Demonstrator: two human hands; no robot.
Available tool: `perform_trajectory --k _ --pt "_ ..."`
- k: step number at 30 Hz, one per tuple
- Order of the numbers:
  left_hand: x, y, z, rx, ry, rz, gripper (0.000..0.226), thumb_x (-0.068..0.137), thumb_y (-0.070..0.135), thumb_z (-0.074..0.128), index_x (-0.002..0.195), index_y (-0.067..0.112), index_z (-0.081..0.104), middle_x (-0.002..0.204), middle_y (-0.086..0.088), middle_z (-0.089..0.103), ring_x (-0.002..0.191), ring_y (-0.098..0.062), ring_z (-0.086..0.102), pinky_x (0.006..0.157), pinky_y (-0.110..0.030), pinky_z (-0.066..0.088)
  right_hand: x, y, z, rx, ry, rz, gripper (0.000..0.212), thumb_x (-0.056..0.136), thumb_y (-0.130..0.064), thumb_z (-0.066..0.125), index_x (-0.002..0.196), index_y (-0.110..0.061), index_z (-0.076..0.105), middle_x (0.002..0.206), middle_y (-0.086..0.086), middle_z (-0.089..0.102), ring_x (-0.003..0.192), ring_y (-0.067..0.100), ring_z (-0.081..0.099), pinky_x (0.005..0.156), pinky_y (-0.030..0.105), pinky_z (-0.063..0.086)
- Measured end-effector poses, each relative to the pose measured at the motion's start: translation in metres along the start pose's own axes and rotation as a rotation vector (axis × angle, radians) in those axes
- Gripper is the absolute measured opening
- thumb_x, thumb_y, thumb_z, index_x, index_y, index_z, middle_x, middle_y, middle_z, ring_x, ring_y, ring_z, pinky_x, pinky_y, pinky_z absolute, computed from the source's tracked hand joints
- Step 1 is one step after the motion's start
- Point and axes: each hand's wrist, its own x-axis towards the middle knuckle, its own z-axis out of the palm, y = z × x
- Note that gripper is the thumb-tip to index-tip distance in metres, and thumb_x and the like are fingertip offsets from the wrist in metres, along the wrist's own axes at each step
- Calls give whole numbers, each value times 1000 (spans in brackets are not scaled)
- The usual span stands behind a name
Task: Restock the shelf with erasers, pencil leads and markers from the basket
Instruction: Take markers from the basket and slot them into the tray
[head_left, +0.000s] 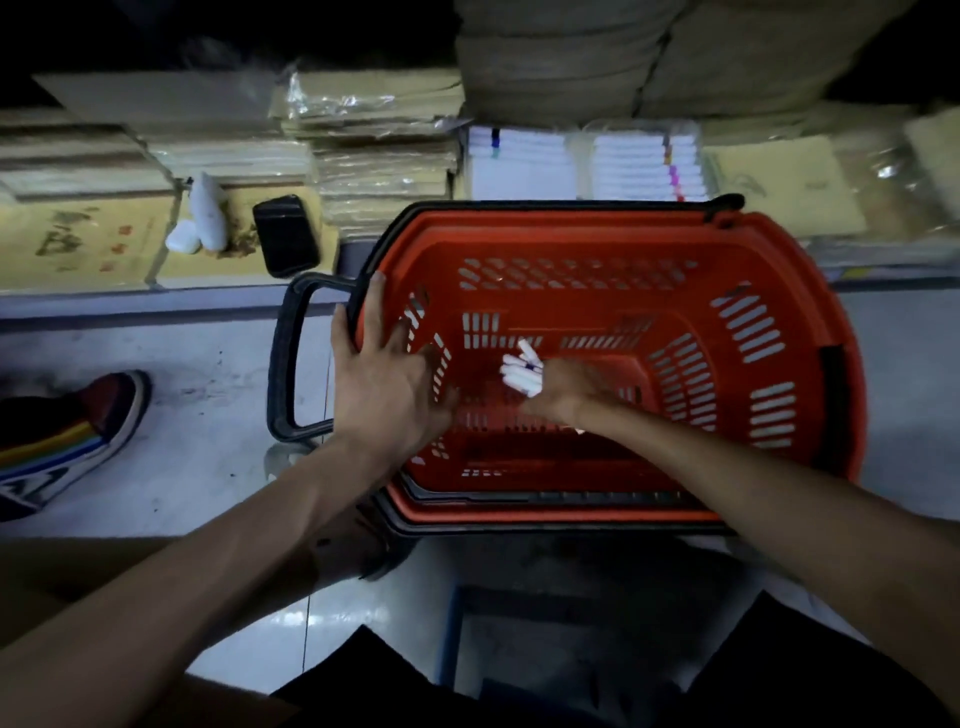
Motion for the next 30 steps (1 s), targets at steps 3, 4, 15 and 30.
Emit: perform_trajectory --k 3,4,15,30 --pt "14 21 0 -23 -12 4 61 85 62 48 128 24 69 146 -7 59 158 -36 -12 119 -68 12 -23 34 -34 41 93 41 33 76 -48 72 83 -16 66 71 3 64 68 24 61 54 28 37" --pt "17 28 1 -25 -14 11 60 85 62 48 127 24 70 146 -7 59 158 -36 -13 119 -69 11 -31 46 -43 37 141 52 34 75 -49 71 83 -16 65 72 2 65 68 24 62 55 28 37" --pt "39 148 -17 -60 -84 97 52 89 62 46 111 25 75 155 -9 49 154 -43 -24 116 -75 4 -131 148 -122 433 421 208 31 65 -49 68 66 -18 60 69 5 72 61 21 67 55 34 48" --pt "72 364 -54 -259 -146 99 34 86 52 55 64 26 53 131 -13 68 156 -34 -23 120 -66 7 -195 234 -206 1553 595 273 16 92 -19 65 85 -5 61 68 8 56 45 14 56 39 19 42"
